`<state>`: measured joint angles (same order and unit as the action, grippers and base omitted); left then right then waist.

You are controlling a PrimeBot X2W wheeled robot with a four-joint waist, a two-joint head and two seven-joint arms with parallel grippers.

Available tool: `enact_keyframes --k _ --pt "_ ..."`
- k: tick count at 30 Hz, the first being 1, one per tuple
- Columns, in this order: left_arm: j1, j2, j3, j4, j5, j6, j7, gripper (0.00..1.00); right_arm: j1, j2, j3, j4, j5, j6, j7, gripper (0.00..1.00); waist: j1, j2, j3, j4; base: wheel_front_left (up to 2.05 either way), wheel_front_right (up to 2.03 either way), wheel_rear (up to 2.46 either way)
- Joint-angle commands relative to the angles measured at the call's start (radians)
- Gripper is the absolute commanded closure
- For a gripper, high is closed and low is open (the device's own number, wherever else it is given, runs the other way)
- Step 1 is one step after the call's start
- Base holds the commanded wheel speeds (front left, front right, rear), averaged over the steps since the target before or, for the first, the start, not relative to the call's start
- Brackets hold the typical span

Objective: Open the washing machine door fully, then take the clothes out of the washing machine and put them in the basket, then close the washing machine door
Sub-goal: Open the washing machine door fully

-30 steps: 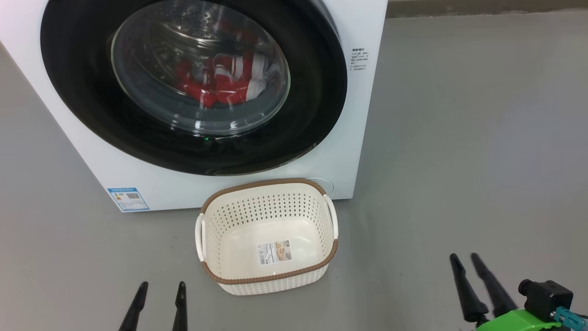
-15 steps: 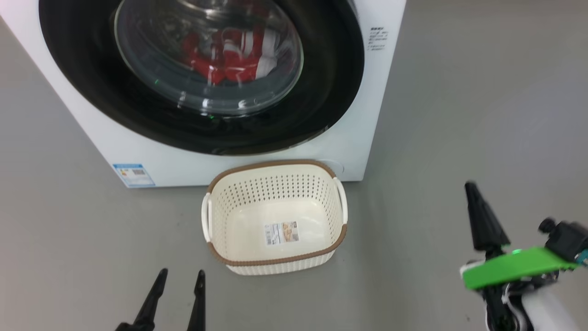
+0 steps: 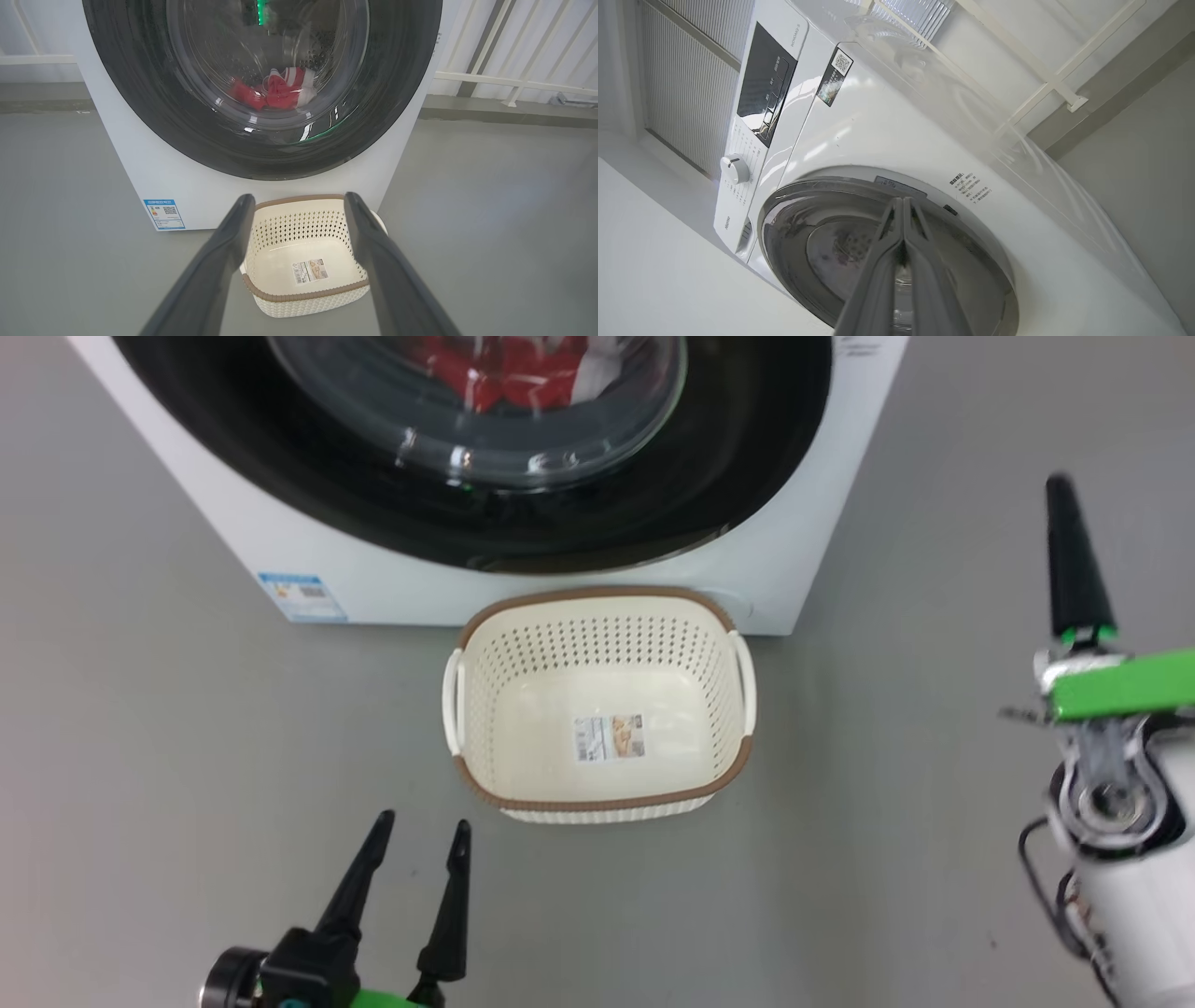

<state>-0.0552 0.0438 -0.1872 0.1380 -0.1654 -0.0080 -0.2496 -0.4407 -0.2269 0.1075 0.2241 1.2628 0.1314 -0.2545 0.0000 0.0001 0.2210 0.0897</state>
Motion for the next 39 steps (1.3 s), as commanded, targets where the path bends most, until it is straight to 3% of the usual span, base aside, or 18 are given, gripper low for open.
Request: enact_keyframes --k 1,8,16,30,39 --pt "-0.039 0.006 0.017 -0.018 -0.018 0.011 -0.012 0.00 -0.058 -0.032 0.021 -0.035 0.096 -0.001 0.027 1.00 0.0000 -0.0001 0.052 0.044 0.00 0.00 0.00" --pt "-0.080 0.006 -0.021 -0.016 -0.038 0.024 -0.012 0.00 -0.166 -0.090 -0.008 -0.022 0.292 -0.001 0.138 1.00 0.0000 -0.0001 0.111 0.079 0.00 0.00 0.00" --pt "-0.130 0.006 -0.074 -0.018 -0.062 0.043 -0.012 0.00 -0.297 -0.112 -0.070 0.044 0.460 -0.001 0.373 1.00 0.0000 -0.0001 0.179 0.119 0.00 0.00 0.00" --pt "-0.192 0.006 -0.141 -0.026 -0.107 0.079 -0.012 0.00 -0.536 -0.158 -0.131 0.222 0.529 -0.001 0.688 1.00 0.0000 -0.0001 0.255 0.170 0.00 0.00 0.00" --pt "-0.215 0.006 -0.166 -0.032 -0.128 0.096 -0.012 0.00 -0.654 -0.190 -0.125 0.319 0.526 -0.001 0.828 1.00 0.0000 -0.0001 0.293 0.186 0.00 0.00 0.00"
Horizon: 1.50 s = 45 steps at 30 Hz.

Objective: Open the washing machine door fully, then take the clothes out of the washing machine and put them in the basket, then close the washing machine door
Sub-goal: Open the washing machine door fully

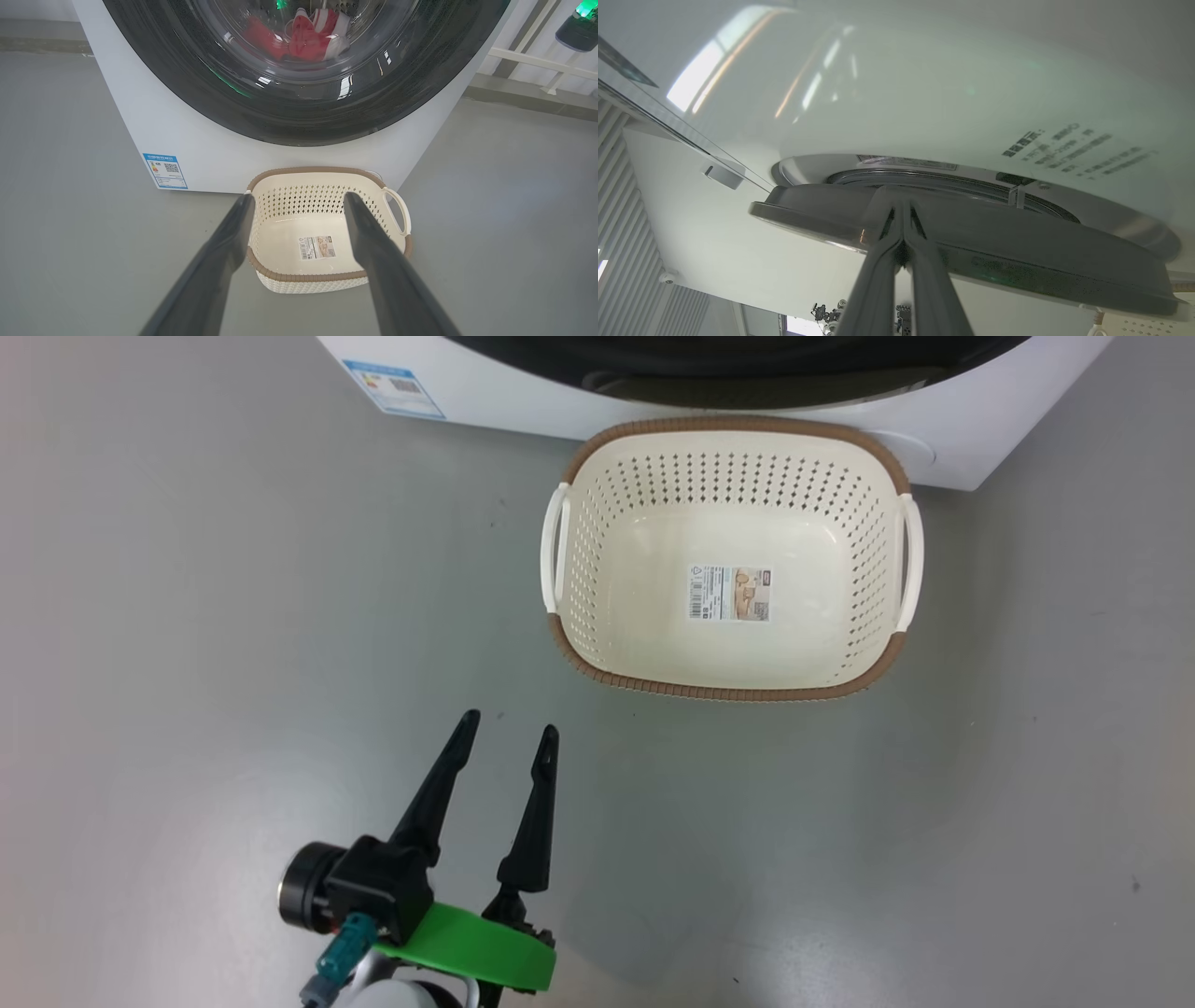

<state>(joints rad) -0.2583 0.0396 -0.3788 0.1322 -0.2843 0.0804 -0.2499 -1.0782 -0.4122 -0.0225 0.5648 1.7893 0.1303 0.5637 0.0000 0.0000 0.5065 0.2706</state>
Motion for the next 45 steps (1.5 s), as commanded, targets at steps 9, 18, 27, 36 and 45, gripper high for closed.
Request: enact_keyframes --k 9,18,27,36,45 --pt "-0.032 0.011 0.005 -0.037 -0.026 0.021 -0.012 0.00 -0.107 -0.025 0.048 0.070 -0.033 0.000 0.099 1.00 0.0000 0.0000 0.035 0.018 0.00 0.00 0.00" --pt "-0.044 0.011 -0.010 -0.044 -0.046 0.032 -0.012 0.00 -0.162 -0.029 0.068 0.119 -0.067 0.000 0.126 1.00 0.0000 0.0000 0.043 0.034 0.00 0.00 0.00" --pt "-0.041 0.011 -0.011 -0.046 -0.056 0.032 -0.012 0.00 -0.117 -0.011 0.087 0.102 -0.094 0.000 0.158 1.00 0.0000 0.0000 0.004 0.033 0.00 0.00 0.00" --pt "-0.016 0.011 0.007 -0.031 -0.037 0.018 -0.012 0.00 -0.030 0.021 0.098 0.065 -0.111 0.000 0.181 1.00 0.0000 0.0000 -0.060 0.019 0.00 0.00 0.00" --pt "0.025 0.011 0.042 -0.018 -0.018 -0.001 -0.012 0.00 0.078 0.062 0.120 0.021 -0.127 0.000 0.219 1.00 0.0000 0.0000 -0.135 0.009 0.00 0.00 0.00"
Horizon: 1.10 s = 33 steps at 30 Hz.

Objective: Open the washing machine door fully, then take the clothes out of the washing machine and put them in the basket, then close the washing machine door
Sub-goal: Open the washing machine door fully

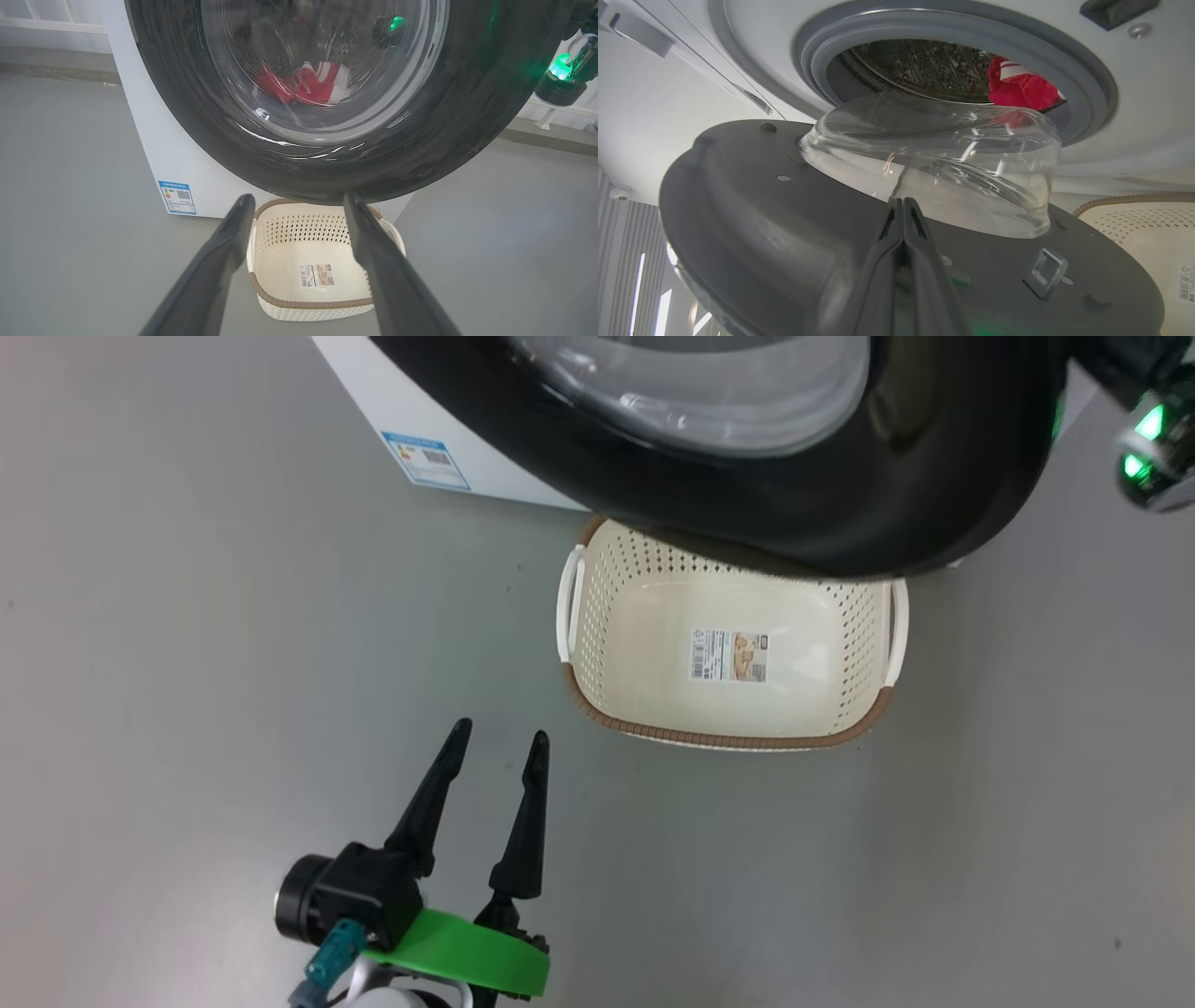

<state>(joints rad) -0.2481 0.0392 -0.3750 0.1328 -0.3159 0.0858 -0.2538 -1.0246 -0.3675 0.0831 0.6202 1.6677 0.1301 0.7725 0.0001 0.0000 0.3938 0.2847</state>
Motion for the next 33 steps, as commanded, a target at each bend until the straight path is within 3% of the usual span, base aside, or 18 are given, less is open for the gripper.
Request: enact_keyframes --k 1,33 --pt "0.019 0.011 0.042 -0.018 0.015 -0.009 -0.008 0.00 0.035 0.023 0.016 -0.039 -0.006 0.001 0.013 1.00 0.0000 0.0000 -0.031 -0.006 0.00 0.00 0.00" --pt "0.102 0.011 0.110 -0.019 0.047 -0.040 -0.008 0.00 0.288 0.126 0.057 -0.171 -0.028 0.001 0.103 1.00 0.0000 0.0000 -0.154 -0.022 0.00 0.00 0.00"
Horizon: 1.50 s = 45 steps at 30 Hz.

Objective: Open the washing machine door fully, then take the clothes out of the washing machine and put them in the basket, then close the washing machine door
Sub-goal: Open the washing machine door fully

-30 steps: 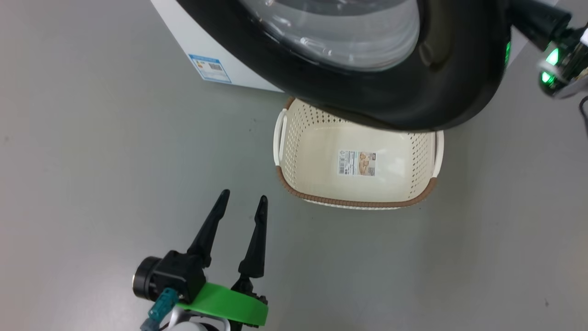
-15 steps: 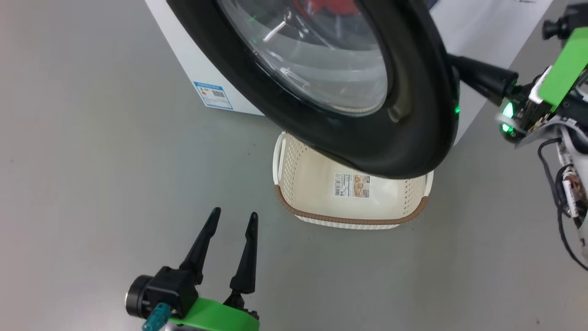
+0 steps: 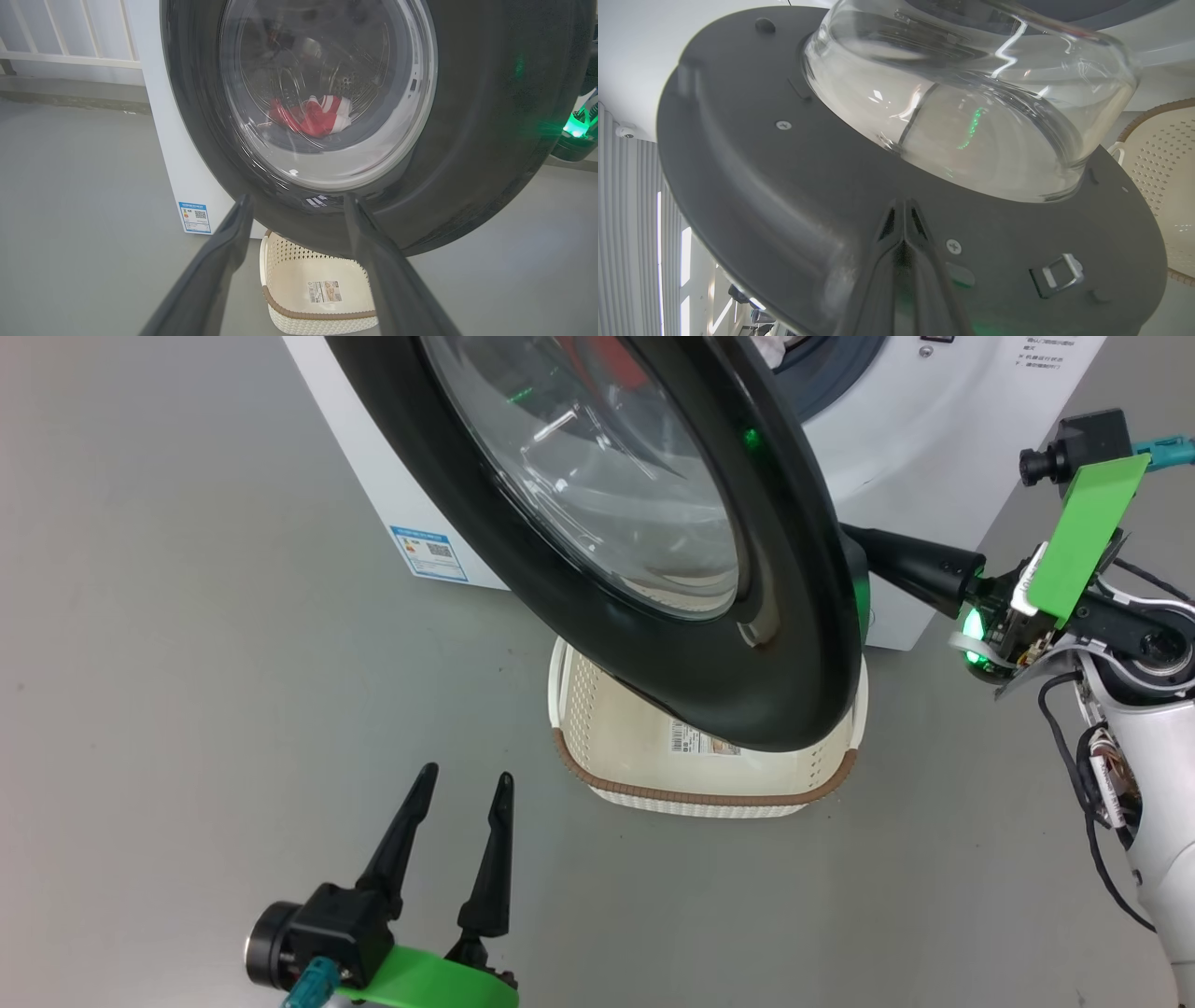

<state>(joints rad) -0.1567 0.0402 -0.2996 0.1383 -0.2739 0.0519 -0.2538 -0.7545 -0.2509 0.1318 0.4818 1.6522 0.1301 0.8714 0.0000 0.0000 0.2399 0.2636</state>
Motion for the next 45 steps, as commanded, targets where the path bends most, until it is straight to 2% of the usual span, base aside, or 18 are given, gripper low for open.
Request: enact_keyframes --k 1,3,4,5,7,8,9,10,34,45 --pt "0.011 0.010 0.035 -0.026 0.005 -0.006 -0.008 0.00 0.021 0.011 0.006 -0.036 -0.017 0.001 -0.001 1.00 0.0000 0.0000 0.000 -0.002 0.00 0.00 0.00" --pt "0.011 0.010 0.036 -0.026 0.005 -0.006 -0.008 0.00 0.025 0.012 0.002 -0.038 -0.027 0.001 -0.015 1.00 0.0000 0.0000 -0.001 -0.004 0.00 0.00 0.00" --pt "0.011 0.010 0.037 -0.026 0.005 -0.006 -0.008 0.00 0.027 0.012 -0.001 -0.038 -0.033 0.001 -0.024 0.94 0.0000 0.0000 -0.001 -0.006 0.00 0.00 0.00" --pt "0.011 0.010 0.038 -0.026 0.005 -0.007 -0.008 0.00 0.029 0.012 -0.005 -0.037 -0.036 0.001 -0.032 0.79 0.0000 0.0000 -0.002 -0.007 0.00 0.00 0.00" --pt "0.011 0.010 0.040 -0.026 0.004 -0.008 -0.008 0.00 0.035 0.012 -0.015 -0.038 -0.042 0.001 -0.048 0.57 0.0000 0.0000 -0.003 -0.009 0.00 0.00 0.00" --pt "0.012 0.010 0.043 -0.026 0.004 -0.009 -0.008 0.00 0.038 0.010 -0.021 -0.039 -0.047 0.001 -0.059 0.36 0.0000 0.0000 -0.004 -0.010 0.00 0.00 0.00" --pt "0.012 0.010 0.045 -0.026 0.004 -0.010 -0.008 0.00 0.041 0.010 -0.027 -0.039 -0.049 0.001 -0.069 0.08 0.0000 0.0000 -0.004 -0.012 0.00 0.00 0.00" --pt "0.012 0.010 0.048 -0.026 0.004 -0.011 -0.008 0.00 0.046 0.010 -0.033 -0.040 -0.051 0.001 -0.077 0.00 0.0000 0.0000 -0.006 -0.014 0.00 0.00 0.00" --pt "0.065 0.010 0.133 -0.004 0.040 -0.046 -0.008 0.00 0.318 0.024 -0.080 -0.049 -0.093 0.001 -0.202 0.00 0.0000 0.0000 -0.069 -0.110 0.00 0.00 0.00" --pt "0.083 0.010 0.151 0.006 0.041 -0.059 -0.008 0.00 0.452 0.023 -0.086 -0.041 -0.119 0.001 -0.280 0.00 0.0000 0.0000 -0.086 -0.132 0.00 0.00 0.00"
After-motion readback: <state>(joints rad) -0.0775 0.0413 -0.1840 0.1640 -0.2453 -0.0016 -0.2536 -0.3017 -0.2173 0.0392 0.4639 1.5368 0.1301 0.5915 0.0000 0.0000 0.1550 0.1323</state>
